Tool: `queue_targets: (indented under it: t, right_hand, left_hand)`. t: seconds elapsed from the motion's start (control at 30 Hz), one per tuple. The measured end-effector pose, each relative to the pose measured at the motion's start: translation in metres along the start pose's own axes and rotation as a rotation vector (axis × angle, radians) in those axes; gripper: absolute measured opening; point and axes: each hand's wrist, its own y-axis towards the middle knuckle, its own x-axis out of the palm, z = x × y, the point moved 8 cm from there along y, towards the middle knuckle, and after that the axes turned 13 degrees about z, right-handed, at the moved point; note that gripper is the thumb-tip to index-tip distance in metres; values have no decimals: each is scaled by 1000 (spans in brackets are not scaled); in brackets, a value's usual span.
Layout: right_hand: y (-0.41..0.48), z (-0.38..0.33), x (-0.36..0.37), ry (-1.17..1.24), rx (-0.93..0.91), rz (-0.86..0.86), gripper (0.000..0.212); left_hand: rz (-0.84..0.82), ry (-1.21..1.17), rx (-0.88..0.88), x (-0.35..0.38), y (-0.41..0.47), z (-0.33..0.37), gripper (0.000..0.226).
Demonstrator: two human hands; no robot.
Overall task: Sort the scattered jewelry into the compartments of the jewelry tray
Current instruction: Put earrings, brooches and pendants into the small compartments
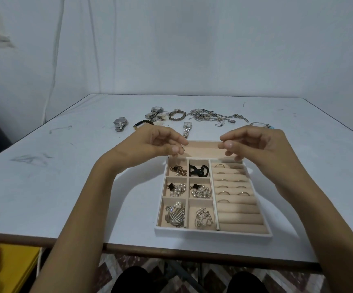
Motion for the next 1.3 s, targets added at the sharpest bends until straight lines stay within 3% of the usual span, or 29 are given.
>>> queue_targets:
  t: [0.6, 0.97, 1.2, 1.3]
  right_hand:
    - [-9, 5, 15, -9, 78, -102, 10]
    - [-11, 8, 18, -113, 75, -109, 9]
    - [-12, 6, 19, -150, 55, -124, 10]
    - [-12, 9, 22, -158, 46, -142, 11]
  left_hand:
    - [-31, 292, 179, 7, 3, -4, 12]
    - [-62, 308, 144, 14, 1, -8, 14]
    - [154, 374, 122, -5, 12, -20, 28]
    - [168, 626, 60, -6, 13, -41, 41]
